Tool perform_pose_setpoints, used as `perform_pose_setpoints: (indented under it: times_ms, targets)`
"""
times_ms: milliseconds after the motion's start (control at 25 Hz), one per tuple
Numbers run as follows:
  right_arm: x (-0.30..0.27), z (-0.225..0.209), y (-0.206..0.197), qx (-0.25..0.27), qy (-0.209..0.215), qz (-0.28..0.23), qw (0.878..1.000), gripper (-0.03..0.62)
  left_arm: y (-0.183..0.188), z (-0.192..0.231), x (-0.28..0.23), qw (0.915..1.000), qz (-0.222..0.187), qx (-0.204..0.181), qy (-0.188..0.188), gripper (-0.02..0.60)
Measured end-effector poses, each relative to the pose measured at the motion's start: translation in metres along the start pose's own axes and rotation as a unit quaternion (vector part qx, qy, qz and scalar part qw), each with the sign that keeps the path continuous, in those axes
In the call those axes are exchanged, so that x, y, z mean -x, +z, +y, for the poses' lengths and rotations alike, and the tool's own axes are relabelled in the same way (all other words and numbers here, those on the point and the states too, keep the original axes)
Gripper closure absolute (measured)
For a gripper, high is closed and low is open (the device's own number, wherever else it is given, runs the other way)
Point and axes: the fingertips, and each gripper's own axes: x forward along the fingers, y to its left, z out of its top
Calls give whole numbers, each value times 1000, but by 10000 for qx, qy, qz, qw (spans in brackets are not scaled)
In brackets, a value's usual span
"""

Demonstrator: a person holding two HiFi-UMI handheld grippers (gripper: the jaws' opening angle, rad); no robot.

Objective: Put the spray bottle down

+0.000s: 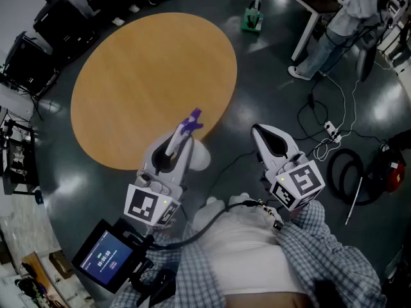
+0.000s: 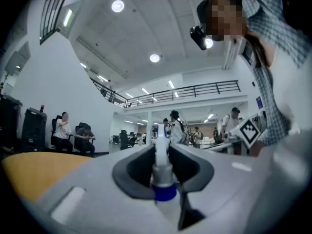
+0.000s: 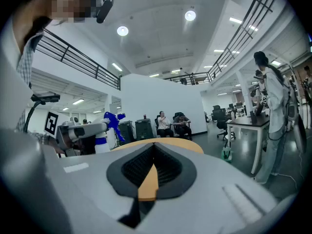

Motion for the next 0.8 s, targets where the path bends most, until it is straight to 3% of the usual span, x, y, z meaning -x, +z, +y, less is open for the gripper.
perform_pose_setpoints:
  times_ms: [800]
  targets:
    - [9,-3,-2,9,-143,-30,9999,591,-5,-8,0,9999,6,19,-130,495]
